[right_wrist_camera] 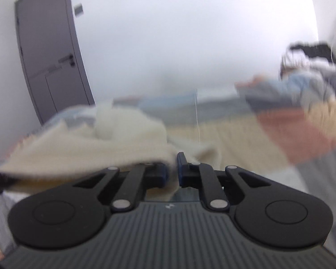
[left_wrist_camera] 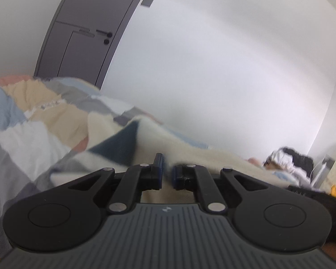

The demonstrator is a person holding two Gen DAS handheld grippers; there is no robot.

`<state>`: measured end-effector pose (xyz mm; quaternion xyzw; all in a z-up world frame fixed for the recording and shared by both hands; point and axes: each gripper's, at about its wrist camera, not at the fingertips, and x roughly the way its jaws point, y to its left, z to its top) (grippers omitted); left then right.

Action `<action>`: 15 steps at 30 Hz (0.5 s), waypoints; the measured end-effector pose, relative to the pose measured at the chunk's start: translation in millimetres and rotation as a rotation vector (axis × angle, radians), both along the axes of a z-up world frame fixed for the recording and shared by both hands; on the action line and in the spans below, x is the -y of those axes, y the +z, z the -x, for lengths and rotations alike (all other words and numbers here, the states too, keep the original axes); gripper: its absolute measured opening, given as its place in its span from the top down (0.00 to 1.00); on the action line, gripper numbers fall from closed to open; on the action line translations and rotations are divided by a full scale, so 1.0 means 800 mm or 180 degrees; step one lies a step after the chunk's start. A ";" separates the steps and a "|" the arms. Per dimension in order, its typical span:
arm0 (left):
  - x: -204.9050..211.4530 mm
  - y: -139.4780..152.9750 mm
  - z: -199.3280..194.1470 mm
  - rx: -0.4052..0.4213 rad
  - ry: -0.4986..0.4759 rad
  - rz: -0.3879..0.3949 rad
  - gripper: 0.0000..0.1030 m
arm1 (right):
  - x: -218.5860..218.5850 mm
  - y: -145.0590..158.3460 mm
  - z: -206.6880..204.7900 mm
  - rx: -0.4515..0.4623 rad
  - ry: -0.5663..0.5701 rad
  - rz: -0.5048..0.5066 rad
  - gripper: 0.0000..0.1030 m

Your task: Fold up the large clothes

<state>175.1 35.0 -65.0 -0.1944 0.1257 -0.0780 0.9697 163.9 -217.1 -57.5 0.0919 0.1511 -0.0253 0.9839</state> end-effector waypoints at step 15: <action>-0.014 0.323 0.035 0.1016 0.0210 0.0181 0.91 | 0.030 0.325 -0.007 0.1389 0.0711 -0.0252 0.90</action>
